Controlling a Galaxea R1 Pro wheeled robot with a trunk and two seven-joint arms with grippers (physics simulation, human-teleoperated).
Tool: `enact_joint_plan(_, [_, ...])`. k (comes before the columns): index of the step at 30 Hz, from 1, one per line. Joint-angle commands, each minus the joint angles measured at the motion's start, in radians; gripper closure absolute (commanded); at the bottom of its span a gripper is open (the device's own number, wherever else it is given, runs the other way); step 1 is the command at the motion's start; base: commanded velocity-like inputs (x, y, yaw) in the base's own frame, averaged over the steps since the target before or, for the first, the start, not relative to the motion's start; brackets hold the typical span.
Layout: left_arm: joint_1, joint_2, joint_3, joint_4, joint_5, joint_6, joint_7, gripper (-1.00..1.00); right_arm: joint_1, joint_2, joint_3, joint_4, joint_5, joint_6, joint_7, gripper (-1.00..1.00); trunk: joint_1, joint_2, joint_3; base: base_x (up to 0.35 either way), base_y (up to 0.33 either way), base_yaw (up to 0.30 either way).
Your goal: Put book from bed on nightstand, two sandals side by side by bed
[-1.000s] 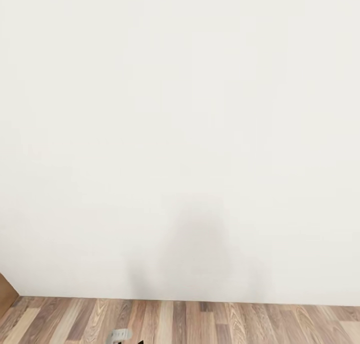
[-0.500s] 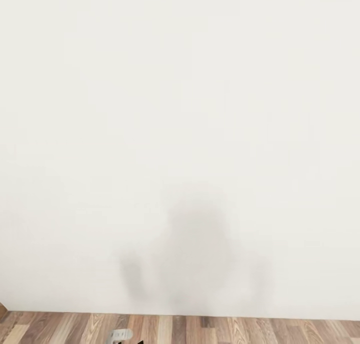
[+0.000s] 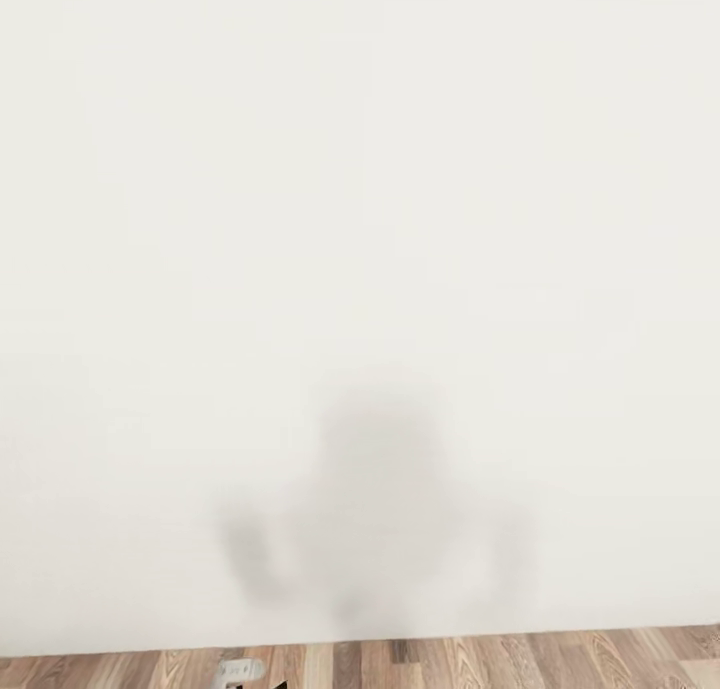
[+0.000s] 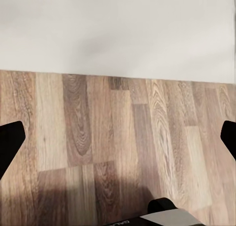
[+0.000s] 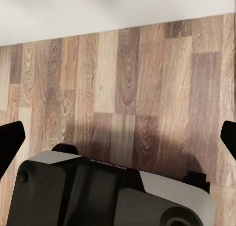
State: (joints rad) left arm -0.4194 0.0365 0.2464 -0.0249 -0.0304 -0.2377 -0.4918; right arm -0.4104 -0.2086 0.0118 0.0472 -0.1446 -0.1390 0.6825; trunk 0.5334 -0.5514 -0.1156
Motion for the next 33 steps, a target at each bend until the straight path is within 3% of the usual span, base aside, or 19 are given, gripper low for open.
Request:
enact_joint_plan(1, [-0.001, 0.0, 0.006, 0.001, -0.003, -0.003, -0.004, -1.0, -0.002, 0.0, 0.002, 0.005, -0.007, -0.005, 0.005, -1.0, 0.0, -0.002, -0.002, 0.006, 0.0, -0.19])
enact_joint_plan(33, [0.0, 0.0, 0.005, 0.002, -0.003, -0.003, -0.004, -1.0, -0.002, 0.0, 0.002, 0.005, -0.007, -0.005, 0.005, -1.0, 0.0, -0.002, -0.002, 0.001, 0.0, -0.198])
